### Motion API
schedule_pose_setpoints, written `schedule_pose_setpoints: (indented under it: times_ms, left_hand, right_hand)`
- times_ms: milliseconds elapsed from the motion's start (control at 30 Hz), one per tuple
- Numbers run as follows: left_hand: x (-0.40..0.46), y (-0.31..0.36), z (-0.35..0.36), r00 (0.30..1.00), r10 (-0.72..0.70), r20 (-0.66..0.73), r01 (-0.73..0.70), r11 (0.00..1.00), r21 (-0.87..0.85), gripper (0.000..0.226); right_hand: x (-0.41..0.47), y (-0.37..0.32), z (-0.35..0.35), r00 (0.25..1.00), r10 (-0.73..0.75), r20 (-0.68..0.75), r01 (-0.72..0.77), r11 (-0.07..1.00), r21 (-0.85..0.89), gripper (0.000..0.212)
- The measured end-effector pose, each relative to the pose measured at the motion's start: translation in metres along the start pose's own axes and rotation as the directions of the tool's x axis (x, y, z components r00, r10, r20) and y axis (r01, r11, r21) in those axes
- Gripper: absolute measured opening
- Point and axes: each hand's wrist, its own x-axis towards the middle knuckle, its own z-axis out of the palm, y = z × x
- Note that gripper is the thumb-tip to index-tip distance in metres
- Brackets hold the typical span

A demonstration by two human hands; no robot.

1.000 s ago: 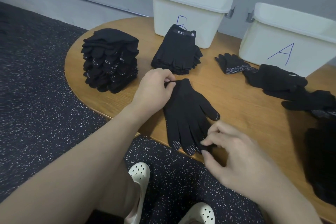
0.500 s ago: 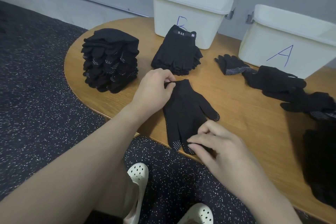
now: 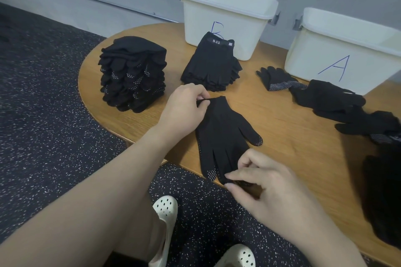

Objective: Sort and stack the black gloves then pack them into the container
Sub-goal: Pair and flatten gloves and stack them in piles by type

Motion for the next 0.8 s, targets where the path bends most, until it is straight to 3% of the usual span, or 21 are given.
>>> schedule_pose_setpoints:
  times_ms: [133,333,467,800]
  left_hand:
    - [0.0,0.0,0.0,1.0,0.006,0.0,-0.006,1.0,0.005,0.009]
    - [0.0,0.002,-0.001,1.0,-0.005,0.005,0.005,1.0,0.01,0.01]
    - [0.0,0.002,-0.002,1.0,-0.014,0.013,0.014,1.0,0.009,0.01]
    - [-0.003,0.003,-0.003,1.0,-0.011,0.019,0.011,1.0,-0.028,0.007]
  right_hand:
    - [0.002,-0.009,0.002,0.999,-0.009,-0.04,0.009,1.0,-0.015,0.037]
    - [0.014,-0.019,0.017,0.994,-0.049,-0.093,0.042,0.997,-0.071,0.022]
    - [0.018,-0.019,0.023,0.996,-0.045,-0.078,0.039,0.996,-0.078,0.009]
    - [0.007,-0.009,0.01,0.997,-0.064,0.044,0.068,0.992,-0.102,0.011]
